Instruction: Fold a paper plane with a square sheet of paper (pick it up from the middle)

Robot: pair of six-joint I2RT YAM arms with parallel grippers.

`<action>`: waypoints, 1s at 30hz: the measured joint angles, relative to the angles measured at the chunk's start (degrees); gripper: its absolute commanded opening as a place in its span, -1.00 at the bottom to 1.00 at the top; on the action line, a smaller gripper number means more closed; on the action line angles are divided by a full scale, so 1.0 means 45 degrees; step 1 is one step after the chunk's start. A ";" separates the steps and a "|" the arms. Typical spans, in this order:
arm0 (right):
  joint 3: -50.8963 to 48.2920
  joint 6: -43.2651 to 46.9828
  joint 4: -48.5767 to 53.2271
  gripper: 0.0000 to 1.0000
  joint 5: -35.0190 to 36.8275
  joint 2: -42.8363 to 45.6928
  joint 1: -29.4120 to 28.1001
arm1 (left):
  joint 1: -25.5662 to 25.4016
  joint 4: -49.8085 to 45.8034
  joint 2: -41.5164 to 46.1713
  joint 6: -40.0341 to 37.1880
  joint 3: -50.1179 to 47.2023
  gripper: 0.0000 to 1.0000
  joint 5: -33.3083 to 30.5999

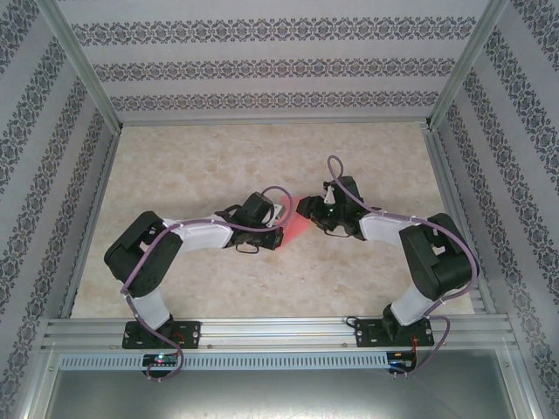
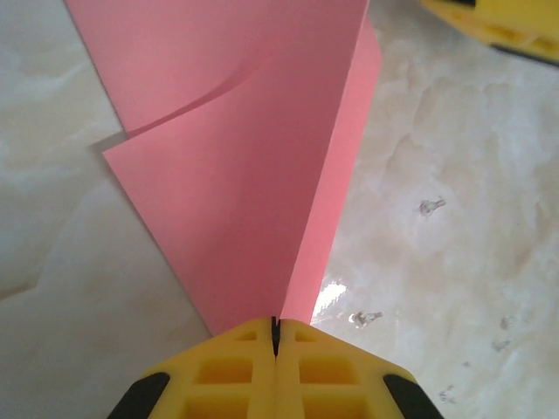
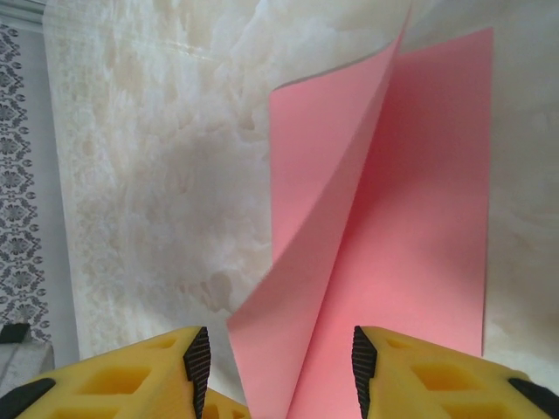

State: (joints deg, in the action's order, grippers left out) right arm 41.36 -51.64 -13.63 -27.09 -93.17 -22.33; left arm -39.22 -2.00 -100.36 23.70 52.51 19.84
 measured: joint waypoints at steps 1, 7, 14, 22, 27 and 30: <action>-0.0058 0.0058 -0.0039 -0.02 0.0000 -0.0010 0.0000 | 0.0083 0.0092 -0.0005 0.0199 -0.0015 -0.89 0.0189; -0.0151 0.0277 -0.0559 -0.06 -0.0092 -0.0238 -0.0010 | 0.0432 0.1209 -0.0005 0.1477 -0.0593 -0.91 0.0962; 0.0267 0.0563 -0.0607 -0.16 -0.0403 -0.1282 -0.0136 | 0.0631 0.2118 -0.0005 0.2404 -0.1263 -0.92 0.1360; 0.1234 0.0714 -0.0515 -0.12 -0.0806 -0.2040 -0.0321 | 0.0840 0.2671 -0.0005 0.2783 -0.1515 -0.77 0.1739; 0.1336 0.0816 -0.0364 -0.10 -0.0869 -0.2268 -0.0350 | 0.0918 0.3050 -0.0015 0.2871 -0.1535 -0.40 0.2050; 0.1336 0.0821 -0.0301 -0.08 -0.0903 -0.2336 -0.0345 | 0.1030 0.3143 -0.0151 0.2875 -0.1447 -0.33 0.2161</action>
State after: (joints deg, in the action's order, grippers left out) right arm 47.37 -47.94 -14.98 -31.16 -103.68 -23.88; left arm -34.59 12.14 -101.03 36.64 46.00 29.56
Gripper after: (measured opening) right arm 0.455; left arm 0.321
